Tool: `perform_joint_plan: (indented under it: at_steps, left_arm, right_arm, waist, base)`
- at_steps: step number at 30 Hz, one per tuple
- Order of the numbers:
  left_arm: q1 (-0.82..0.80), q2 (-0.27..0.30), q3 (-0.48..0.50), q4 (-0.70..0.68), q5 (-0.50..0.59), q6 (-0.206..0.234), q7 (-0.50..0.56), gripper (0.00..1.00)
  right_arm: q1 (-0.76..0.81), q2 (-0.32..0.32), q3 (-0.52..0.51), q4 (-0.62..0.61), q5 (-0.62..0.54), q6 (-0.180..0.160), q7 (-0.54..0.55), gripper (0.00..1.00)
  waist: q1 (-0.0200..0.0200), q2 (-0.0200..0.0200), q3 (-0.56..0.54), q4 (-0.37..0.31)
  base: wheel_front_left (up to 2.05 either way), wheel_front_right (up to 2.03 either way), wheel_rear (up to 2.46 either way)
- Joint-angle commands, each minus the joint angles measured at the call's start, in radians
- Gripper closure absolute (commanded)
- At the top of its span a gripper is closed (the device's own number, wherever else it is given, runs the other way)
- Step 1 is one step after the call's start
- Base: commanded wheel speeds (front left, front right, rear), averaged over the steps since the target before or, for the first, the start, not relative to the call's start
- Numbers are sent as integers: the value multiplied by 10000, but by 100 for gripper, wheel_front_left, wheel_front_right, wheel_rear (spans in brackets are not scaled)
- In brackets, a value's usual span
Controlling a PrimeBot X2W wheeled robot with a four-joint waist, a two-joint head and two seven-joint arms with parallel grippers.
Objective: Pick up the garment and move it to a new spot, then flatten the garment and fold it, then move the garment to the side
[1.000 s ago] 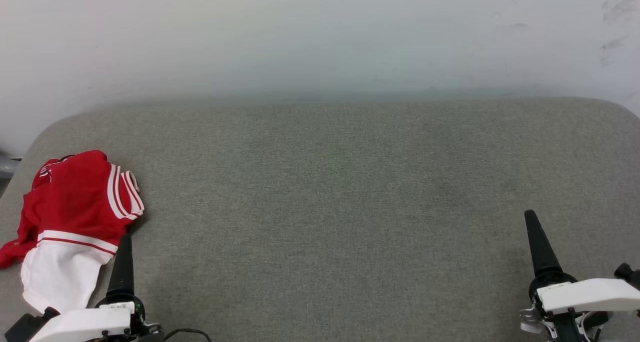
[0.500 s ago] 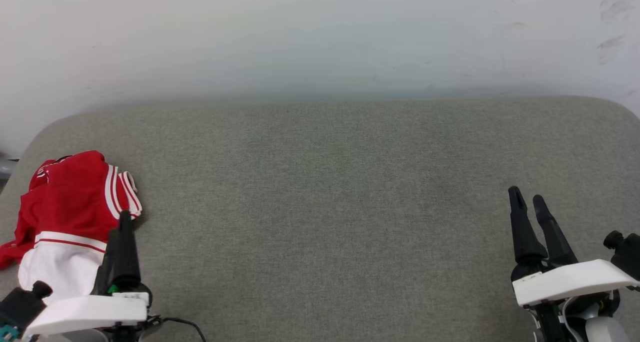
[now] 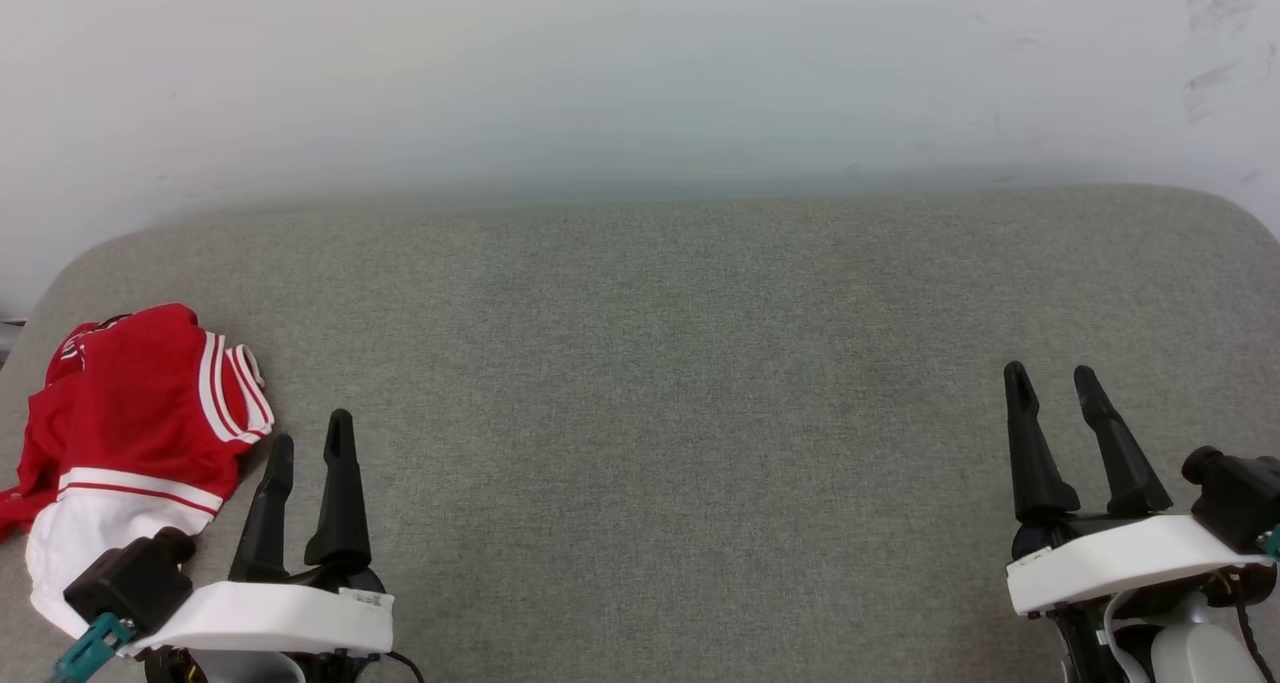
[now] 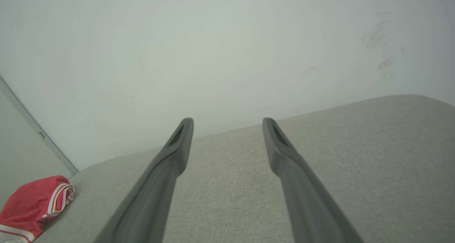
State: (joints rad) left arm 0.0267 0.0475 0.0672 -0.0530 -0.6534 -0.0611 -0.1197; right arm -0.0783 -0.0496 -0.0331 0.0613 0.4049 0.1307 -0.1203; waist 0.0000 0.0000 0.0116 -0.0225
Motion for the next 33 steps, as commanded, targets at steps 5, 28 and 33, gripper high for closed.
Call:
perform_joint_plan:
  at_steps: [5,28,33]
  left_arm:
    - [52,28,-264,-420,1195,176,-214,0]
    - [351,813,-1794,-327,4050,1527,-794,0]
    - [412,694,-1824,-361,3893,1680,-878,0]
  right_arm:
    - [-91,-12,6,-122,-1033,0,-214,0]
    - [-145,-10,112,-166,-3722,-1,-776,0]
    - [-124,-12,7,-111,-3646,-2,-871,0]
  waist:
    - [0,0,14,-46]
    - [0,0,97,-172]
    - [0,0,126,-187]
  base:
    - [0,0,0]
    - [0,0,0]
    - [0,0,0]
